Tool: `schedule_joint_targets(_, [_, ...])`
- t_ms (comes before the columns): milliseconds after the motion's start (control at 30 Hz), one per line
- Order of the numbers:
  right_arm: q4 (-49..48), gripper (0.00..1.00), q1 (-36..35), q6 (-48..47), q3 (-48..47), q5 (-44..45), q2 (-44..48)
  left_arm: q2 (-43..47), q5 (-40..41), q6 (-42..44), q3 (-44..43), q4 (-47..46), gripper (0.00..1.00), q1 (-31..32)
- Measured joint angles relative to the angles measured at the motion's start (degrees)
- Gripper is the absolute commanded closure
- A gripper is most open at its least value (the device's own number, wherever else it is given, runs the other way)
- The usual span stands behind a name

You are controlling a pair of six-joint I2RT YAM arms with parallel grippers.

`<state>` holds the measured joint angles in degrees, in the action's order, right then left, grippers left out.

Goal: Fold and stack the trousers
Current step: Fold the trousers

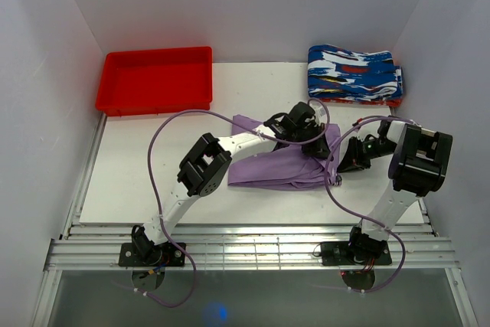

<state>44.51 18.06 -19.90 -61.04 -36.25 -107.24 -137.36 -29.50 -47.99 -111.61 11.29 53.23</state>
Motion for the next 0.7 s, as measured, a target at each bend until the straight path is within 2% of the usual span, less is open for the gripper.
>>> schedule_joint_targets(133, [-0.98, 0.88, -0.74, 0.61, 0.07, -0.63, 0.00, -0.02, -0.20, -0.79, -0.98, -0.87, 1.00, 0.46])
schedule_joint_targets(200, [-1.20, 0.88, -0.85, 0.76, 0.07, -1.05, 0.00, -0.13, -0.35, -1.05, -1.18, -1.64, 0.86, 0.79])
schedule_joint_targets(233, [-1.22, 0.88, -0.85, 0.85, 0.07, -1.31, 0.00, -0.20, -0.35, -1.14, -1.18, -2.01, 0.74, 0.96])
schedule_joint_targets(333, [-1.16, 0.86, -0.85, 0.83, 0.07, -1.68, 0.20, -0.39, -0.50, -1.07, -1.18, -2.40, 0.61, 1.11])
schedule_joint_targets(367, [-1.05, 0.85, -0.81, 0.76, 0.07, -1.68, 0.44, -0.44, -0.55, -1.05, -1.18, -2.40, 0.52, 1.09])
schedule_joint_targets(433, [-0.44, 0.82, -0.37, 0.39, -0.15, -1.75, 1.46, -0.46, -0.57, -0.79, -1.09, -2.27, 0.46, 0.85])
schedule_joint_targets(500, [1.64, 0.78, 0.44, -0.35, -1.70, -1.95, 2.45, 0.04, -0.52, 0.00, 0.02, -2.34, 0.35, 0.61])
schedule_joint_targets(600, [4.31, 0.75, 2.62, -2.12, -5.79, -2.23, 3.56, 2.08, -0.48, 1.75, 3.98, -1.14, 0.26, -0.24])
schedule_joint_targets(700, [7.91, 0.75, 4.70, -4.46, -11.28, -2.40, 4.09, 5.25, -0.39, 4.04, 7.41, 1.70, 0.22, -1.38])
